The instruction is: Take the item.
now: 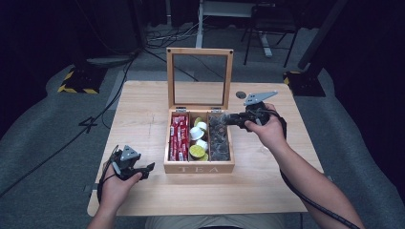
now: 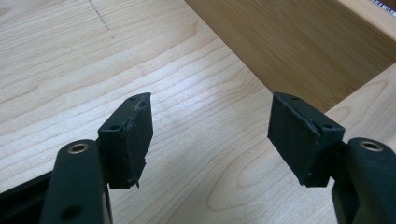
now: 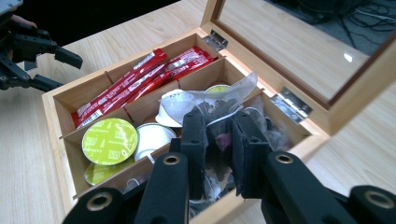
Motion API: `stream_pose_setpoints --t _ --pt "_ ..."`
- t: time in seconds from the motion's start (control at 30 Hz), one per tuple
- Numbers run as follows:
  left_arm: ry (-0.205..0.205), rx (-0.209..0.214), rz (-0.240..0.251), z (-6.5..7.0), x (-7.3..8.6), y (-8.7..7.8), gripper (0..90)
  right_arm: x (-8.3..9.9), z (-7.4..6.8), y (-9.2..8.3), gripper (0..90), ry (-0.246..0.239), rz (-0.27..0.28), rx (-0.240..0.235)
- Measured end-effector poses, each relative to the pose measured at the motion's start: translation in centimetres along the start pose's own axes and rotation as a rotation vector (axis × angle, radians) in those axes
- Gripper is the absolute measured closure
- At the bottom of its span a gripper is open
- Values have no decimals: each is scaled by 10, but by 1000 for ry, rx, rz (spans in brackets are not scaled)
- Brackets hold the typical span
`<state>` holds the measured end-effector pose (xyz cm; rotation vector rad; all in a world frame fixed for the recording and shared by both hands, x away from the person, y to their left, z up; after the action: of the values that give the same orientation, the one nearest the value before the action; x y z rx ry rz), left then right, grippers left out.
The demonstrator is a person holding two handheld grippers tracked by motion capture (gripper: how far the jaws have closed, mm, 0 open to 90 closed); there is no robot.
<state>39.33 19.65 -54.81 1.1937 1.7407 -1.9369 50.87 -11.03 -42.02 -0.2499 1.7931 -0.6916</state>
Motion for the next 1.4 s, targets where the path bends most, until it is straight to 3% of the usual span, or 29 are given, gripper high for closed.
stream_pose_setpoints --t 0.37,0.73,0.93,1.4 --pt "17 -11 -18 -3 4 0 258 3 4 -39 768 -4 12 51" --pt "60 -3 -32 -2 9 0 206 14 10 -78 768 -1 -7 105" --pt "78 -15 -47 -3 11 3 191 28 16 -101 768 20 -16 140" --pt "112 -24 -47 -4 12 10 184 68 35 -134 768 78 -51 232"
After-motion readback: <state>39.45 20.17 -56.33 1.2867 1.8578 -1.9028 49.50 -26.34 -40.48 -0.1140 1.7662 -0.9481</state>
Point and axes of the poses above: each handheld gripper's, and its own axes: y roughly forward along the jaws, x roughly out of its underside, z roughly to its right, the point moved 10 cm from there along y, roughly forward along the jaws, and after that the axes turned 12 degrees about -x, right-handed, at the moved point
